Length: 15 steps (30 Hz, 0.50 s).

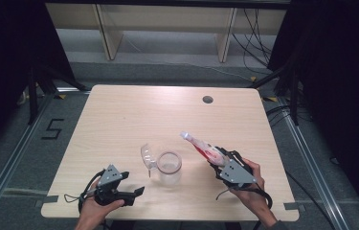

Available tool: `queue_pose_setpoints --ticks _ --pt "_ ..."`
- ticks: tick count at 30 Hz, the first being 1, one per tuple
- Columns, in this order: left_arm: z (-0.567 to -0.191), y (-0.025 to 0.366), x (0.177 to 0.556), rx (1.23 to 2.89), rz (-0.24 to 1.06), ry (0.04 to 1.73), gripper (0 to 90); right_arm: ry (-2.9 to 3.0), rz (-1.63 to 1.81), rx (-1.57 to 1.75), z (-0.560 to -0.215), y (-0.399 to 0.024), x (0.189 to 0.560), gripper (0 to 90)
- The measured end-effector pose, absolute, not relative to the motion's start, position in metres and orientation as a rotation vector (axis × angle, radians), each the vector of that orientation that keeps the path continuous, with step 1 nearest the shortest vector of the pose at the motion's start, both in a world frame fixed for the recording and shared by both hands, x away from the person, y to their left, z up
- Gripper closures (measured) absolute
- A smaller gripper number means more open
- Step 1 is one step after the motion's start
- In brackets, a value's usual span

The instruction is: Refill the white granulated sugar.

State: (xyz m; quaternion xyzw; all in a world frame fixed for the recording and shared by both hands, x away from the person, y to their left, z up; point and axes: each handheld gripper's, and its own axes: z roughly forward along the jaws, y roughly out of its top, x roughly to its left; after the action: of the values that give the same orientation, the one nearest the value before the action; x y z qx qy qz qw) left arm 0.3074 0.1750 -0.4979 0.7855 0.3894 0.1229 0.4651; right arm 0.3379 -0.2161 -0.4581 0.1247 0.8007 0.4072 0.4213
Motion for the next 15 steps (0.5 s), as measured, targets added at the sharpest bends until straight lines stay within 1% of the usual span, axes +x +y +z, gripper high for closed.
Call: queue_pose_setpoints --ticks 8,15 --pt "-0.4976 0.1763 0.3073 1.939 0.309 0.965 17.2 1.982 0.916 0.222 -0.4553 -0.2161 0.3335 52.8" --pt "-0.4976 0.1767 0.3079 1.942 0.321 0.955 17.2 1.990 0.893 0.205 -0.4570 -0.2118 0.3299 52.9"
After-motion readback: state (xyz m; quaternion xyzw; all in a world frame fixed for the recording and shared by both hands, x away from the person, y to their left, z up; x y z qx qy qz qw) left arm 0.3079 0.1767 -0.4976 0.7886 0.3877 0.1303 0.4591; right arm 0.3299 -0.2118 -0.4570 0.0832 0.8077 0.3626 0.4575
